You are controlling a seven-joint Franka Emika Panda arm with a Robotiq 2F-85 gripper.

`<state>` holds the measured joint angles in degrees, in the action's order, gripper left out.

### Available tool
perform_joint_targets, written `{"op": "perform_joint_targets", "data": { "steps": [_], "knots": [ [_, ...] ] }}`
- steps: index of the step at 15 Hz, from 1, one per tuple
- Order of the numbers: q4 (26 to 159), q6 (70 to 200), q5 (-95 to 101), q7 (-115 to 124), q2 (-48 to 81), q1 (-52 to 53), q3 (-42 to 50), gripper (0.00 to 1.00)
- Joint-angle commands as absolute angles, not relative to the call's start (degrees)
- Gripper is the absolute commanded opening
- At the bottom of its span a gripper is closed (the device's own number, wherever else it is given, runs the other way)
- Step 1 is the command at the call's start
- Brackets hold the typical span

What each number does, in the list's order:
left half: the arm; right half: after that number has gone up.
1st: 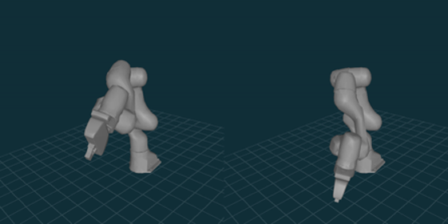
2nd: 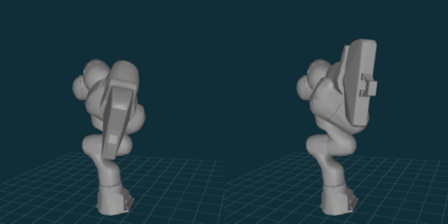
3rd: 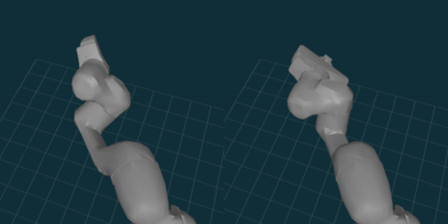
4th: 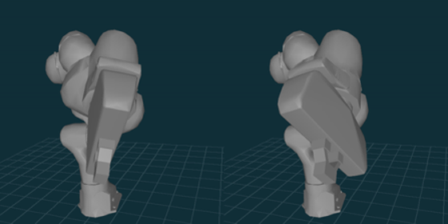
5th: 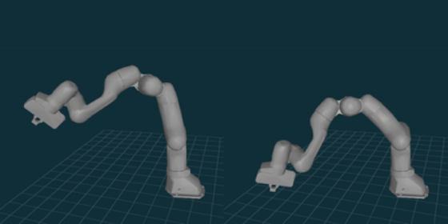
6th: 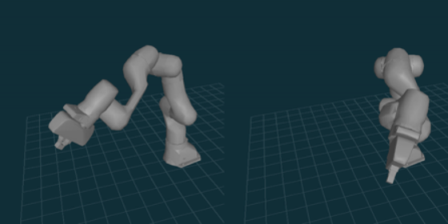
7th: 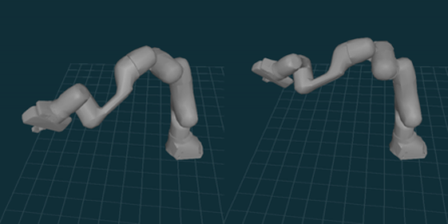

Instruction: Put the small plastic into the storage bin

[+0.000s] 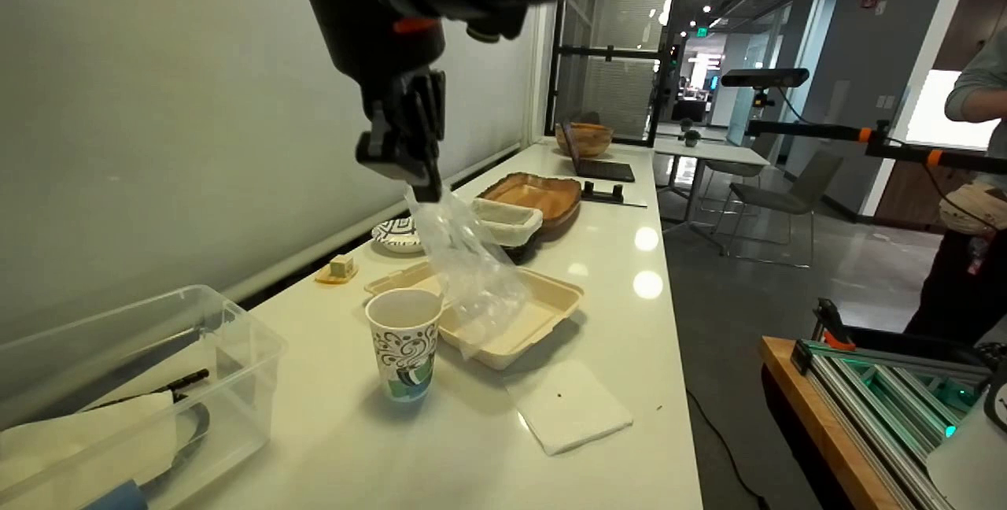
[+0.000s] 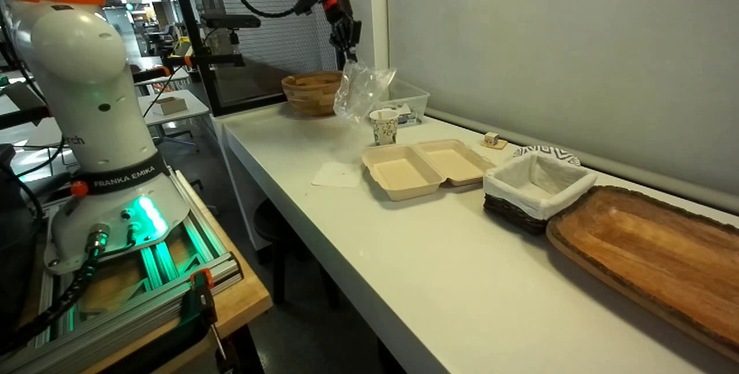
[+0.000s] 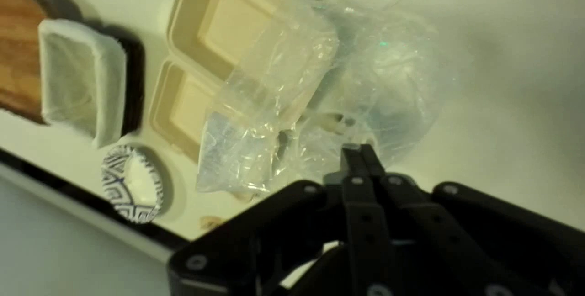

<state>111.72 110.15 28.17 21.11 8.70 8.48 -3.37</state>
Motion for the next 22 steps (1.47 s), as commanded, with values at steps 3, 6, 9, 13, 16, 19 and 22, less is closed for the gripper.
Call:
{"op": "perform_joint_targets", "data": {
  "steps": [3,6,9,13,16,19,22],
  "knots": [
    [100.05,111.46,41.36,20.06,13.86,10.17,-3.61,0.00],
    [100.57,111.58,39.57,18.20,12.42,9.78,-3.92,0.00],
    [99.25,111.58,39.52,17.70,13.33,9.82,-3.84,0.01],
    [100.55,112.67,41.22,16.86,13.16,9.40,-3.36,0.00],
    [94.75,112.92,48.15,11.69,17.50,10.07,-3.25,0.00],
    [87.88,114.44,53.04,6.07,22.26,10.77,-3.88,0.00],
    [81.16,117.05,54.64,-0.48,27.96,12.21,-5.19,0.00]
  ]
}}
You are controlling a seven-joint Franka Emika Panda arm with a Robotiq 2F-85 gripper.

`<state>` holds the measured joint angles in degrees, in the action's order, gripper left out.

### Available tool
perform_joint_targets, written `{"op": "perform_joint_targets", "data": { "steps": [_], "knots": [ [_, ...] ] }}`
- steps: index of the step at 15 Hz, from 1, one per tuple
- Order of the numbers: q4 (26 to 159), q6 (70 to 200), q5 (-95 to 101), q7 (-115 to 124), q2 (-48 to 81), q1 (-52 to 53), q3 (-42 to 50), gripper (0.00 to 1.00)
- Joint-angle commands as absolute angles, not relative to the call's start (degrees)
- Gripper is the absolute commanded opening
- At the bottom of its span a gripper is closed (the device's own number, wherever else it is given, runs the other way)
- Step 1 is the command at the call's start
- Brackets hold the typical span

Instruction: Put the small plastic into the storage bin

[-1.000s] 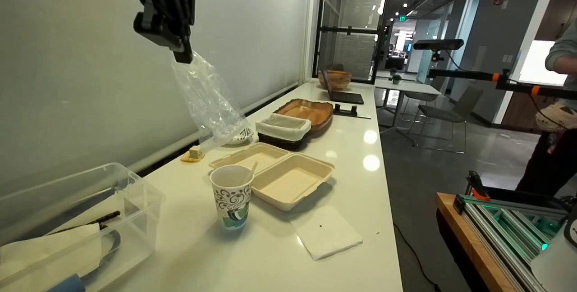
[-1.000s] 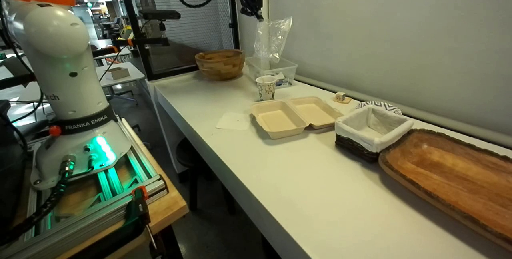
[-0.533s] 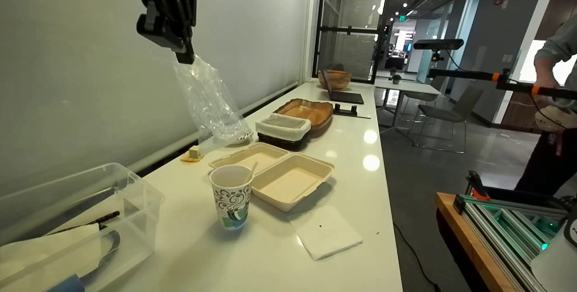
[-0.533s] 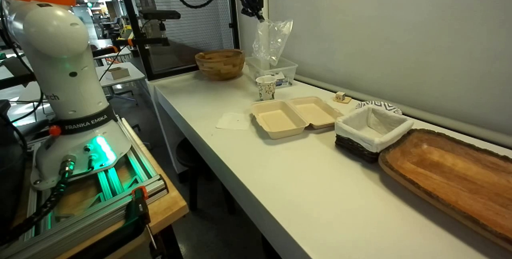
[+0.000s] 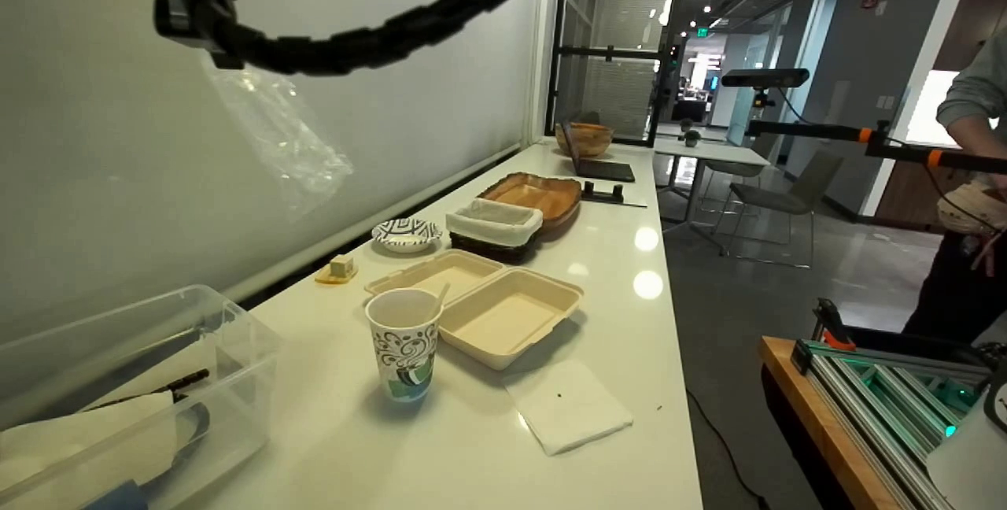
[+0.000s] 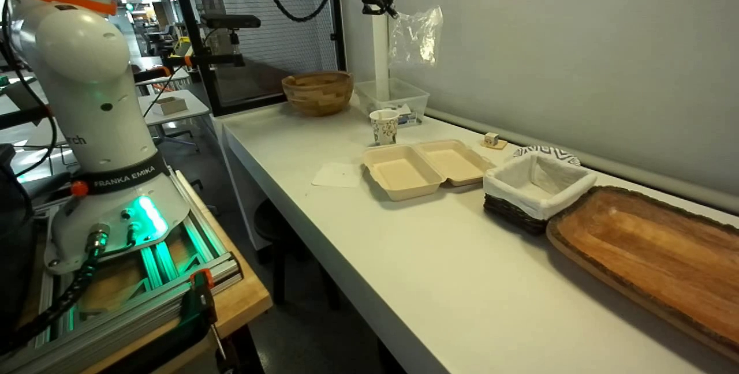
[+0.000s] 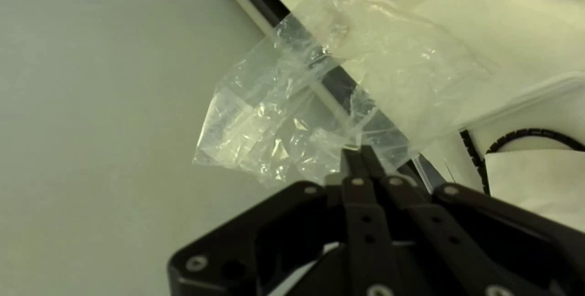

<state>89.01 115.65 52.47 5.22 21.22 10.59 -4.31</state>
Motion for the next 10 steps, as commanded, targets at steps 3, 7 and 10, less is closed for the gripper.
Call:
{"op": "perform_joint_targets", "data": {
  "steps": [3,7,10],
  "knots": [
    [75.93,120.66,54.14,-6.76,32.98,13.57,-6.20,0.00],
    [70.78,123.42,53.04,-12.76,38.62,15.14,-6.23,0.00],
    [68.30,124.63,50.93,-15.33,41.69,15.54,-6.85,0.27]
  ]
}}
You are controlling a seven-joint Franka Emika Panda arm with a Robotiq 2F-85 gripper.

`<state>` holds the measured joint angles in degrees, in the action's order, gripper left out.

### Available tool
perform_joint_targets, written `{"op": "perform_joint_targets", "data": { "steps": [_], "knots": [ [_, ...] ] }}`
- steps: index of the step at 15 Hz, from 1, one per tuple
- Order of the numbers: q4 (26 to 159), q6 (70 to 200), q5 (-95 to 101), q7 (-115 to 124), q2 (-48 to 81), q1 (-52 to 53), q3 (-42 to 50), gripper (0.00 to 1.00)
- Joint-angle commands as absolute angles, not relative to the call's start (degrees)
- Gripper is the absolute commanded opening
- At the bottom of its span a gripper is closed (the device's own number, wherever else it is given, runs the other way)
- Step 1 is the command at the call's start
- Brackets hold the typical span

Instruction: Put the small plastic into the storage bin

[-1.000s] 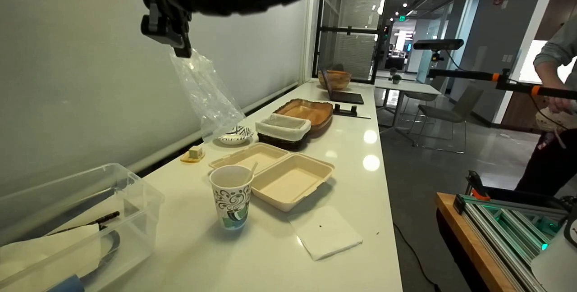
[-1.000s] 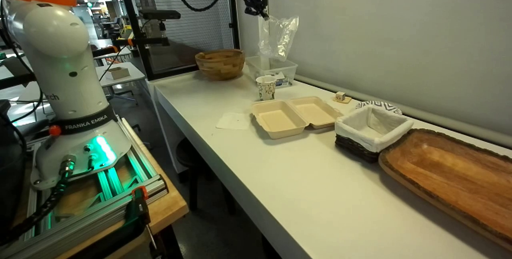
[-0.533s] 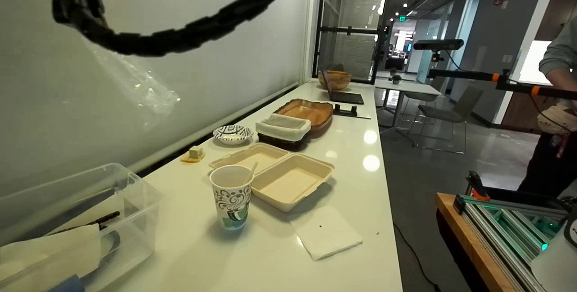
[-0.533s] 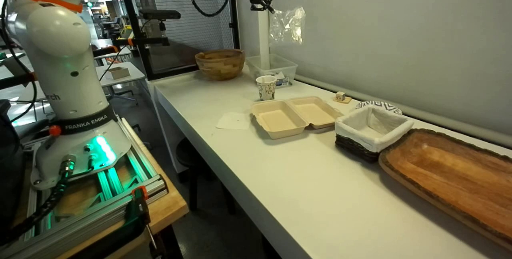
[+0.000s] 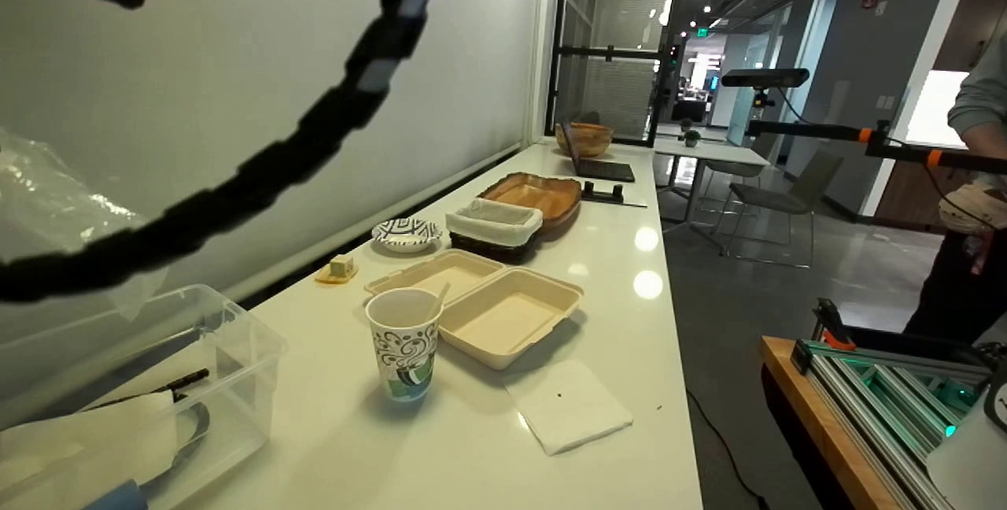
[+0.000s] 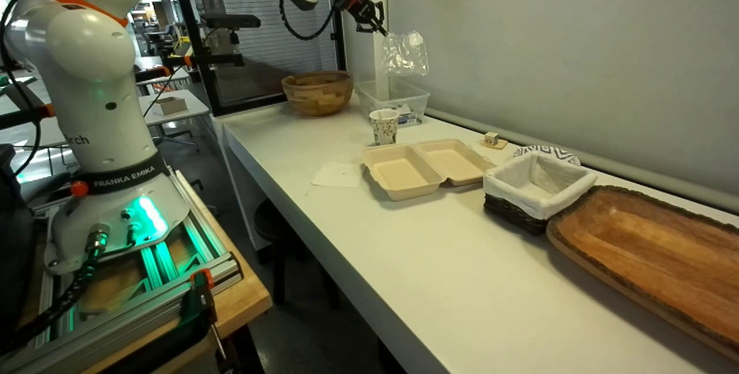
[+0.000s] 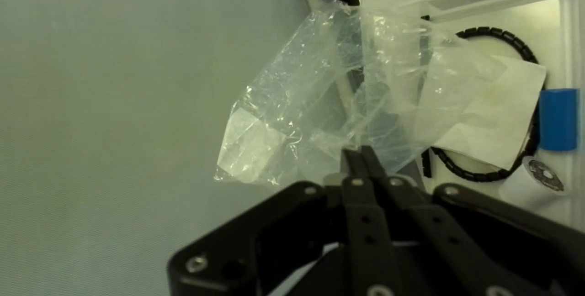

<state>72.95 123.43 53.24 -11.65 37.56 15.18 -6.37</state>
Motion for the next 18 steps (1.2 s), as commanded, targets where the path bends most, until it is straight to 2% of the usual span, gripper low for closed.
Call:
{"op": "perform_joint_targets", "data": {
  "steps": [1,7,10,13,18],
  "knots": [
    [67.82,125.21,49.89,-15.93,42.16,15.42,-7.16,0.32],
    [68.08,120.62,45.32,-14.29,37.29,17.57,-6.35,0.78],
    [70.51,113.71,40.72,-13.80,31.67,16.14,-9.91,0.99],
    [73.64,107.32,33.78,-12.03,26.03,15.00,-12.27,1.00],
    [85.08,104.71,18.76,-8.74,15.65,11.40,-14.73,0.99]
  ]
}}
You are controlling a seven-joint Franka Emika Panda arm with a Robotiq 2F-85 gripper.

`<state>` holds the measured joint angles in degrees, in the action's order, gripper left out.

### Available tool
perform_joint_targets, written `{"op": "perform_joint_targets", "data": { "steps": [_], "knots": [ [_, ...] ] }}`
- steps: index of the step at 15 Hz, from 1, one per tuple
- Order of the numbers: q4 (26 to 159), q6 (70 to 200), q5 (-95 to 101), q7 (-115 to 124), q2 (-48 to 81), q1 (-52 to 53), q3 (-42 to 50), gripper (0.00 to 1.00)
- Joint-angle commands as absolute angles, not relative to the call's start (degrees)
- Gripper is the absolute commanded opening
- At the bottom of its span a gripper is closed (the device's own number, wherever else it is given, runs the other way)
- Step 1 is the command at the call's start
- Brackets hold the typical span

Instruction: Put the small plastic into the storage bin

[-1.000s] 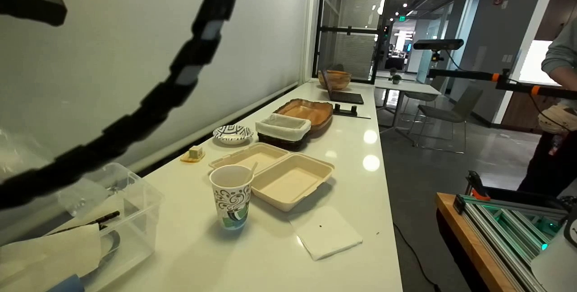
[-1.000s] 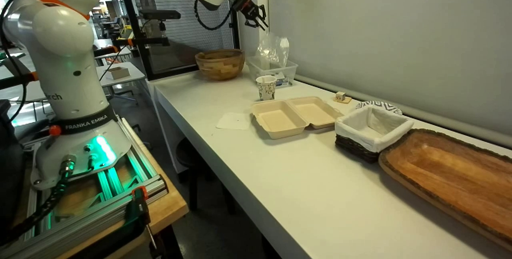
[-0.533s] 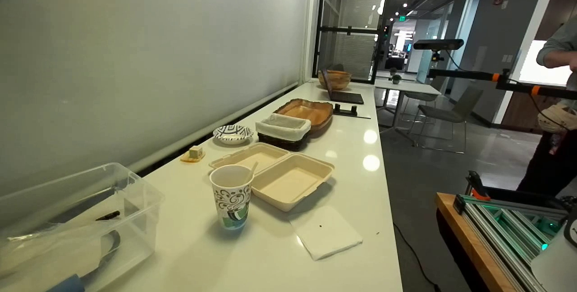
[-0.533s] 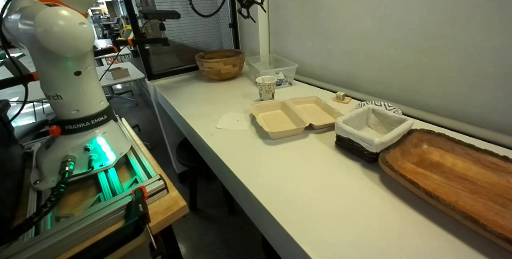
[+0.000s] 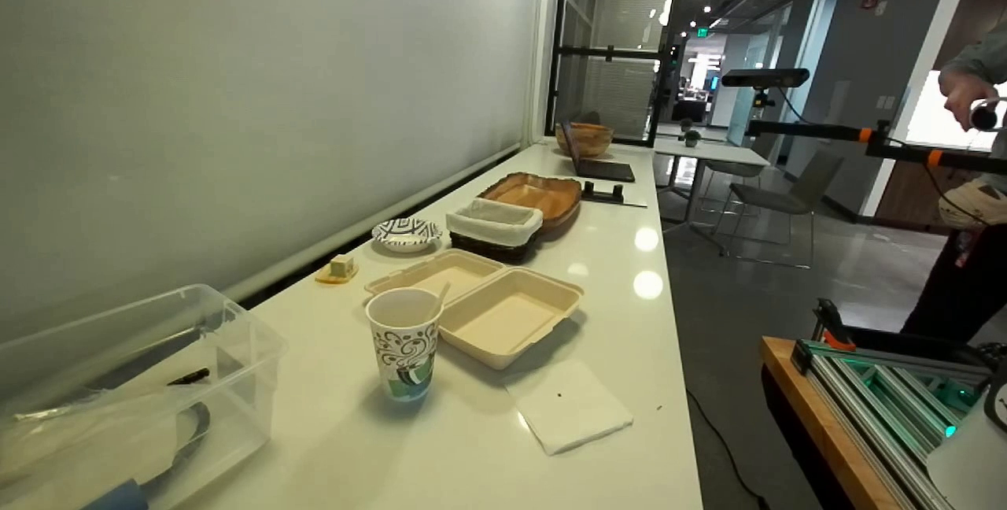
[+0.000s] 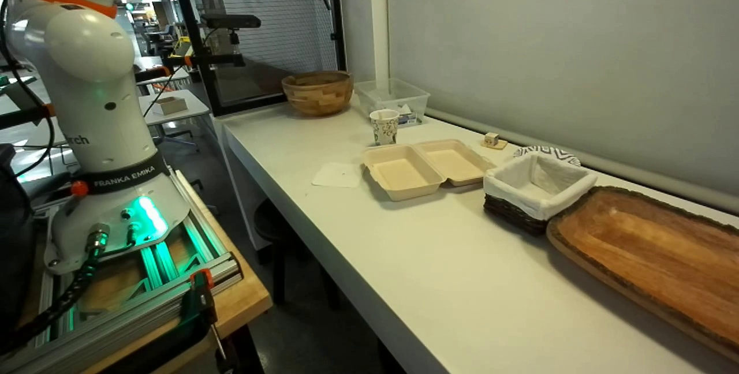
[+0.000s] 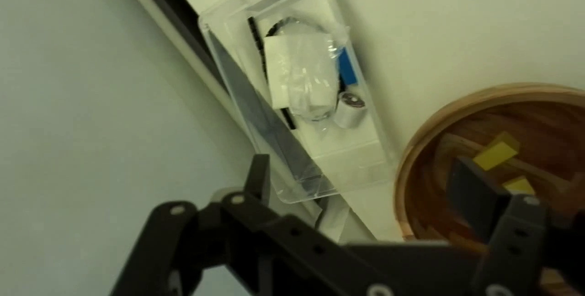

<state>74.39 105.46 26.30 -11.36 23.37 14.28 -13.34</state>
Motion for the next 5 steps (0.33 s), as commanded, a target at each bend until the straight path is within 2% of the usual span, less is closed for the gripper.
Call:
{"op": "perform_joint_targets", "data": {
  "steps": [1,2,3,5],
  "knots": [
    [88.07,104.03,16.43,-7.88,13.50,10.68,-14.44,1.00],
    [90.73,106.97,14.37,-9.33,11.72,9.31,-14.32,1.00],
    [81.71,104.21,18.21,-9.79,17.70,13.28,-12.38,1.00],
    [85.86,104.52,16.04,-9.75,14.61,11.60,-12.42,1.00]
  ]
}}
